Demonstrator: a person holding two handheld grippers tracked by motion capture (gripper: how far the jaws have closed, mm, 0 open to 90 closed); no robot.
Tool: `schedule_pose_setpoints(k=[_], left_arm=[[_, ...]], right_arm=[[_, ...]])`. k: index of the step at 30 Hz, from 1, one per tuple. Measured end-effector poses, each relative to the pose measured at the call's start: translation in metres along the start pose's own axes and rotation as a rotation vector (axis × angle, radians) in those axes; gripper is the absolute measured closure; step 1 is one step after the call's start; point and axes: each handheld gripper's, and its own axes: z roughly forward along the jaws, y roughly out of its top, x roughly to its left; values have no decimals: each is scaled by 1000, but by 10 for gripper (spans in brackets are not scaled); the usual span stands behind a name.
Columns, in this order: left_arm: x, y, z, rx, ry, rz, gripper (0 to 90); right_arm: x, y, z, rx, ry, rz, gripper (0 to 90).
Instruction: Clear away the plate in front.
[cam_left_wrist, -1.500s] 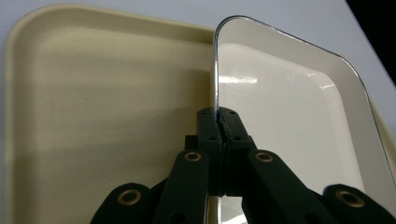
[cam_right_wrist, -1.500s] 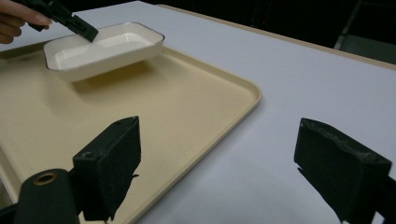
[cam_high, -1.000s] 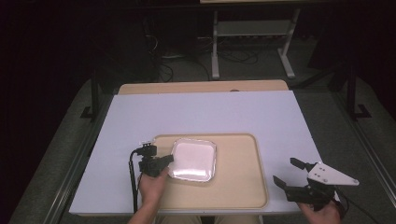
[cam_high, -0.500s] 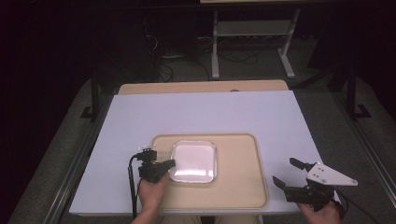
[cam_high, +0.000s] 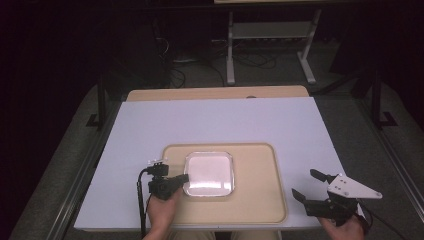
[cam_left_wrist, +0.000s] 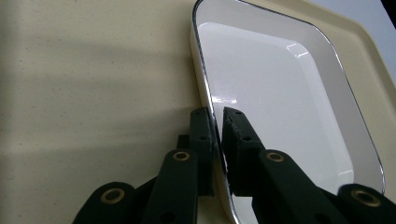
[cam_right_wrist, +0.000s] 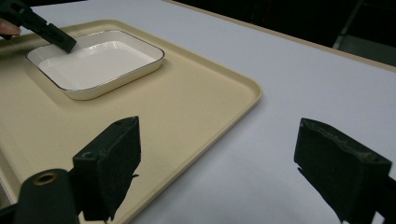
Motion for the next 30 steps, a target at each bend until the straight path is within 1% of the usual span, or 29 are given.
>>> schedule_pose_setpoints(k=[5,12,14,17,20,23,24,25,30], left_arm=[[0,0,1,1,-8,8,829],[-2,-1,1,1,-11,20,830],[-1,-1,1,8,-22,14,829],[-1,-1,1,6,-25,12,828],[-1,-1,2,5,-32,17,818],[-1,-1,2,0,-33,17,771],[-2,-1,1,-8,-30,13,771],[-2,-2,-1,-21,-31,17,740],[-4,-2,-4,-35,-33,32,700]], right_arm=[[0,0,0,1,0,3,136],[2,1,1,8,-2,-9,136],[2,1,1,10,-6,-9,136],[2,1,1,11,-7,-9,136],[2,1,1,12,-6,-9,136],[2,1,1,13,-6,-11,136],[3,1,1,13,-6,-12,136],[3,1,1,14,-9,-12,136],[2,1,2,18,-10,-9,136]])
